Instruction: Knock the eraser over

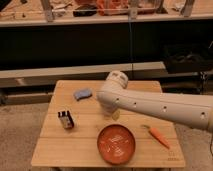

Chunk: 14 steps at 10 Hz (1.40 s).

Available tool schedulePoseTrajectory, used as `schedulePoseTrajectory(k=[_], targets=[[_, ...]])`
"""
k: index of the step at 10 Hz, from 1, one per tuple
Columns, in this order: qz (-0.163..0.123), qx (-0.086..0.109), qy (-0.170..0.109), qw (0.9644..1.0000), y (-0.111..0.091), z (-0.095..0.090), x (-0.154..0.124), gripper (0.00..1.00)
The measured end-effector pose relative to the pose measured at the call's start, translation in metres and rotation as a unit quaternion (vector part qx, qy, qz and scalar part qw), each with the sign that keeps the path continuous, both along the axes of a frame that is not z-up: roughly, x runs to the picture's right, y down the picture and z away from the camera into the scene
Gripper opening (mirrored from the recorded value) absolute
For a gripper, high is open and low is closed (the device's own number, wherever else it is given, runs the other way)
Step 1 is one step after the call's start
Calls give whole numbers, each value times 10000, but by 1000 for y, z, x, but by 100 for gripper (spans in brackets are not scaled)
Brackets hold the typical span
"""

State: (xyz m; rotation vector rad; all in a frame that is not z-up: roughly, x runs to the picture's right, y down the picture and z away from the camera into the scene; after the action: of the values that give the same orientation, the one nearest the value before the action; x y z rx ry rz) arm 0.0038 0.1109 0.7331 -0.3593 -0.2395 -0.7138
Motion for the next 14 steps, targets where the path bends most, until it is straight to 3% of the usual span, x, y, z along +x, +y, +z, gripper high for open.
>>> schedulePoseTrajectory(k=[4, 10, 11, 14], targets=[[-143, 21, -195, 9997, 12, 14, -30, 80], [-238, 123, -409, 9988, 17, 27, -46, 80], [-269, 144, -461, 9985, 18, 32, -47, 78], [-279, 192, -565, 9978, 20, 38, -51, 49]])
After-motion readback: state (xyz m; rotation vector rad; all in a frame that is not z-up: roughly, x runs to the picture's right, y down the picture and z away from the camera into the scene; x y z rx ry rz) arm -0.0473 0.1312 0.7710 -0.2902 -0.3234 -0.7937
